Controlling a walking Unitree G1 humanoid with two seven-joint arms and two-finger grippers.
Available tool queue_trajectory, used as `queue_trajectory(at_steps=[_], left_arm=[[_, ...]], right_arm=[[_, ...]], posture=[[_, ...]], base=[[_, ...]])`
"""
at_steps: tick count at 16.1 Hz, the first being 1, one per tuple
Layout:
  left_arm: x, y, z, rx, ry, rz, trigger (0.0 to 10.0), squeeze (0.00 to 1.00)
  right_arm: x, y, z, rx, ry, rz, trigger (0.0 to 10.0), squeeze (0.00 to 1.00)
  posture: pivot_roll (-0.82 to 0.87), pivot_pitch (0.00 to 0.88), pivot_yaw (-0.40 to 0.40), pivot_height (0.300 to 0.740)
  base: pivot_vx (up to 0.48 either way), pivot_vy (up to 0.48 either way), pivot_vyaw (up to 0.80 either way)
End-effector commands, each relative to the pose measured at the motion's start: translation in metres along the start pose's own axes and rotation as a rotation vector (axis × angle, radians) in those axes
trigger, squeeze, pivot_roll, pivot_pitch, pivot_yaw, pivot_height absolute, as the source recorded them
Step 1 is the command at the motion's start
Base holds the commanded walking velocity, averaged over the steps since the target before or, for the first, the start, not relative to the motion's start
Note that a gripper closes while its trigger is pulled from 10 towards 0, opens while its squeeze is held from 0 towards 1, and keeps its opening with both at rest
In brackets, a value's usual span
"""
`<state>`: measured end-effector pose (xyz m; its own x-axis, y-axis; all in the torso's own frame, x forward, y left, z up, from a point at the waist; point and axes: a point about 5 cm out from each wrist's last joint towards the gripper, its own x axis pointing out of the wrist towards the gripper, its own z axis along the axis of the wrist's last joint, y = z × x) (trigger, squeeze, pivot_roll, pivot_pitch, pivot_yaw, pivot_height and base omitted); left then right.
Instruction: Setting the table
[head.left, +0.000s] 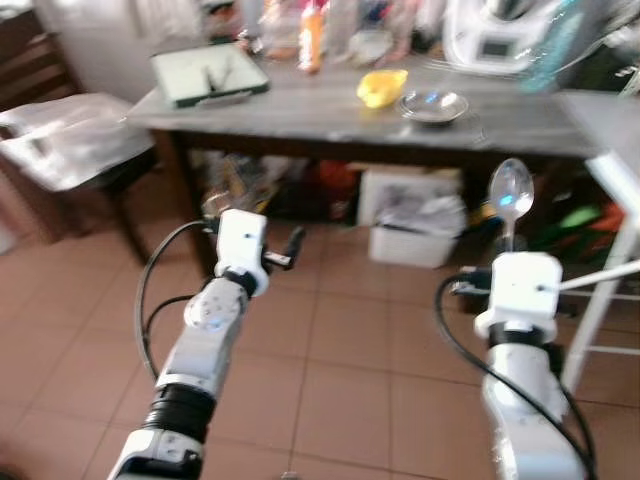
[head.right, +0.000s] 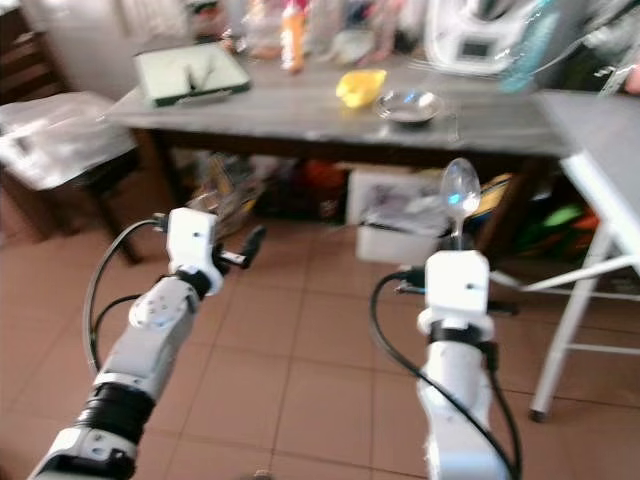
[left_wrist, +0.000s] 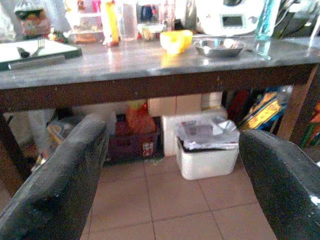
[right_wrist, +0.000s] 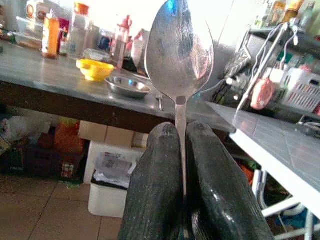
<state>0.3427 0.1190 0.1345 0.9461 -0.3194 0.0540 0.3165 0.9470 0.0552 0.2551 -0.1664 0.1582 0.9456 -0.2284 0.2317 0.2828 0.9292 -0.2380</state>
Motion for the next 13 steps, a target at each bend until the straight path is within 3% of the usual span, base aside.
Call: queue_trajectory(at_steps=[1, 8, 13], left_arm=[[0.0018, -0.0039, 0.0097, -0.022, -0.038, -0.042, 10.0, 0.0], [0.0019, -0.0059, 0.0127, -0.048, -0.05, -0.043, 10.0, 0.0], [0.0019, -0.0031, 0.0122, -0.061, -0.037, -0.028, 10.0, 0.0]], right_arm=[[0.0008, -0.0042, 0.0043, -0.002, -0.02, -0.017, 10.0, 0.0], [-0.0008, -0.0042, 0.0026, -0.001, -0.012, -0.022, 10.0, 0.0], [0.0004, -0.0028, 0.0015, 0.0, -0.011, -0.015, 10.0, 0.0]], posture=[[0.12, 0.06, 0.014, 0.74], [0.12, 0.065, 0.017, 0.74], [0.13, 0.064, 0.015, 0.74]], base=[[0.0, 0.0, 0.0], [0.0, 0.0, 0.0], [0.0, -0.48, 0.0]])
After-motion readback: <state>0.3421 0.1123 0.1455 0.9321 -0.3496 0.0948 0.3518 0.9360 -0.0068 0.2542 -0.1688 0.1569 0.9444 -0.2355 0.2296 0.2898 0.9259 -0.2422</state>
